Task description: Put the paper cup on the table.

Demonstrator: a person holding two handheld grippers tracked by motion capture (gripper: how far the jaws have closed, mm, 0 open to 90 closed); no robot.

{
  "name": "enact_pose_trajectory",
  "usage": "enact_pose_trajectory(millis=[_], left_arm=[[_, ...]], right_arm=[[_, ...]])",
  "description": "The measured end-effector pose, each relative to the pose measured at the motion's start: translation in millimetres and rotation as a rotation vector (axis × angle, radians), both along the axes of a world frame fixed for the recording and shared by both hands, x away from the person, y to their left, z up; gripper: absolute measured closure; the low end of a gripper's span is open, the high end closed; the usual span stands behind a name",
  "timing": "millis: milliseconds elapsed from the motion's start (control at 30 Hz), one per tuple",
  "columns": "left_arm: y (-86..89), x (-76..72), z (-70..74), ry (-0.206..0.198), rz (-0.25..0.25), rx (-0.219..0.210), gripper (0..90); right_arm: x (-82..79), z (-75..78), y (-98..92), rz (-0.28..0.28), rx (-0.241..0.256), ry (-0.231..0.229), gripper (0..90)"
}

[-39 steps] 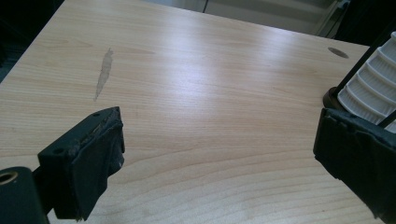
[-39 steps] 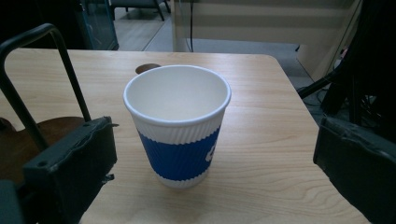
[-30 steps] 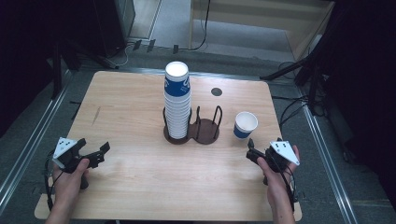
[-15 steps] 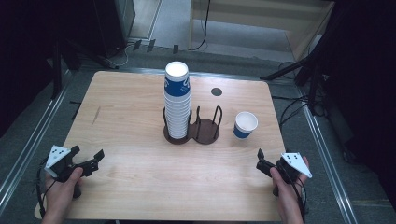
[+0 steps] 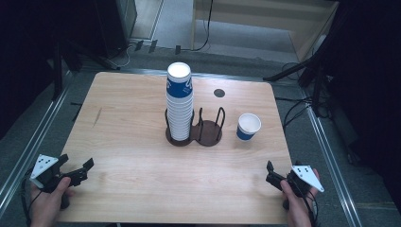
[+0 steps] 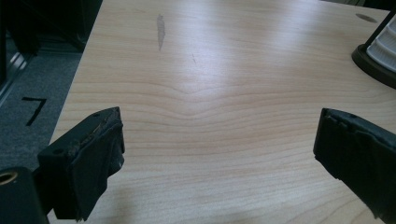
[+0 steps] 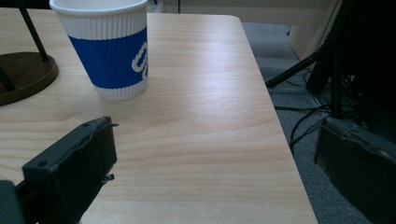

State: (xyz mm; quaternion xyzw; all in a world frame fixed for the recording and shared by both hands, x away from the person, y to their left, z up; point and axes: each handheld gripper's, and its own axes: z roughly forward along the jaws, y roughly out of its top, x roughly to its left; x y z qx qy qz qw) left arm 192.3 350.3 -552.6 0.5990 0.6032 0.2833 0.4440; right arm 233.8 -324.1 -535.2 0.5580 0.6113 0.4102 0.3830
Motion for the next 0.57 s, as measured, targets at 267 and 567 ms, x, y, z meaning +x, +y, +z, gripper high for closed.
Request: enact_pose_trajectory(millis=[267, 567], left_arm=[[2.0, -0.7, -0.2, -0.004, 0.004, -0.012, 2.5], [6.6, 0.6, -0.9, 0.007, 0.015, -0.05, 2.5]], right_arm=[[-13.2, -6.0, -11.1, -0.015, -0.003, 0.024, 0.0], [-21.1, -8.6, -17.5, -0.035, 0.026, 0.014, 0.0]])
